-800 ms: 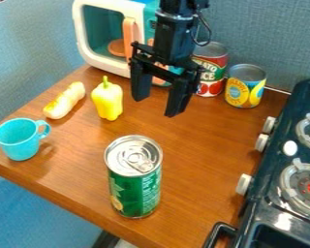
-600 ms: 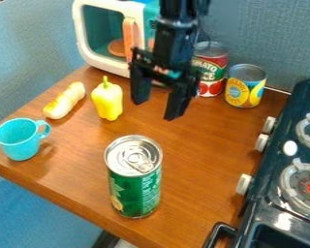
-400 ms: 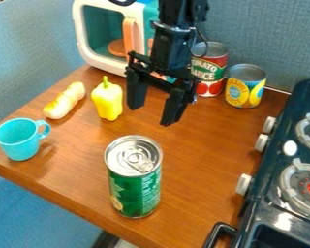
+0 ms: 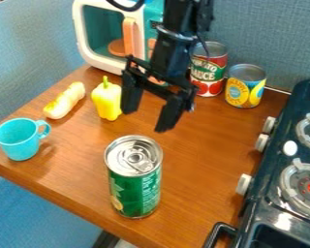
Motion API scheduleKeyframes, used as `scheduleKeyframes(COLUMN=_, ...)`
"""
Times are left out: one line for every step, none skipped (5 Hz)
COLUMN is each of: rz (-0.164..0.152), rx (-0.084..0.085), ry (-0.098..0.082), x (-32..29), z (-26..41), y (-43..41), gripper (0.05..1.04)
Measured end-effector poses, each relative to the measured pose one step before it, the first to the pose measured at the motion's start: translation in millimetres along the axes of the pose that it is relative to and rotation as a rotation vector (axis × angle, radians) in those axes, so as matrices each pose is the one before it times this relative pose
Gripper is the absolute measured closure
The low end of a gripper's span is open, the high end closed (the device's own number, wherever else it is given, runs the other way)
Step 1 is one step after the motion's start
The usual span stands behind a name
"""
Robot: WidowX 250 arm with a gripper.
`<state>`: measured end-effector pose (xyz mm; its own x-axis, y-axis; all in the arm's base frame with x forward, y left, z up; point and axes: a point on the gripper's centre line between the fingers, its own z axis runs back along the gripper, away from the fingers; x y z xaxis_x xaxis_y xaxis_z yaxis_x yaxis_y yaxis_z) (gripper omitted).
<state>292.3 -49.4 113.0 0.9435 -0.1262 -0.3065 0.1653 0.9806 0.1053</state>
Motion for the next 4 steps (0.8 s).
scheduleKeyframes(rz=-0.0282, rx=-0.0360, ry=0.0352, x=-30.41, z=-12.47, y=-10.72, gripper=0.083)
scheduleKeyframes(rz=-0.0404, rx=-0.0439, ry=-0.0222, x=-26.31, z=2.17, y=-16.16, gripper=0.083)
scheduleKeyframes(rz=-0.0119, rx=-0.0406, ry=0.0229, x=-19.39, z=-1.87, y=-8.79, gripper=0.083)
scheduleKeyframes(rz=-0.0022, rx=-0.0184, ry=0.0066, x=2.10, z=-3.41, y=-6.34, gripper=0.083)
